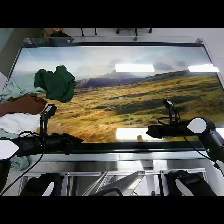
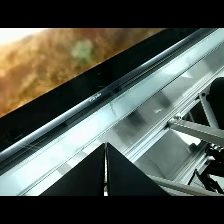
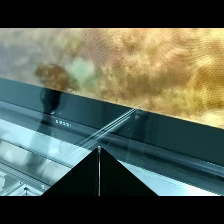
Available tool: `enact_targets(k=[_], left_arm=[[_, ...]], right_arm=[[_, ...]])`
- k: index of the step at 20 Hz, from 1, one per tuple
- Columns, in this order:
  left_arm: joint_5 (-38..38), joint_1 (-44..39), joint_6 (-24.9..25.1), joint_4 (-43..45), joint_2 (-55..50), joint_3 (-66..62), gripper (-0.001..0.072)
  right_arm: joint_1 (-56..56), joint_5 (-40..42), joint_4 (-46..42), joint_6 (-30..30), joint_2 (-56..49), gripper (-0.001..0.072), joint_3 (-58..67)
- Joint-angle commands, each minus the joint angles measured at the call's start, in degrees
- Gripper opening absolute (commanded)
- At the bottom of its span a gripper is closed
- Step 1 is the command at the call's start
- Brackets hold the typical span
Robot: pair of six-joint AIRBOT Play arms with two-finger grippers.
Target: Fold the shirts.
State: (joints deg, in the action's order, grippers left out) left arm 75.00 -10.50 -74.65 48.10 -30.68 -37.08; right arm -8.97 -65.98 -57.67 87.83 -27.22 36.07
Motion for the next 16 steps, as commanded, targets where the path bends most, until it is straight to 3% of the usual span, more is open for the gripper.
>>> enact_targets(k=[1,14,16], left_arm=[[0.0,0.07,0.0,0.0,0.04,0.02,0.0012],[-0.22,0.07,0.0,-0.04,0.04,0.02,0.0012],[-3.87,0.07,0.0,-0.04,0.04,0.02,0.0012]], right_arm=[[-0.04,-0.02,0.02,0.0,0.02,0.0015,-0.02],[-0.04,0.31,0.02,0.0,0.04,0.0015,-0.02],[-0.04,3.43,0.02,0.0,0.02,0.0015,-0.02]])
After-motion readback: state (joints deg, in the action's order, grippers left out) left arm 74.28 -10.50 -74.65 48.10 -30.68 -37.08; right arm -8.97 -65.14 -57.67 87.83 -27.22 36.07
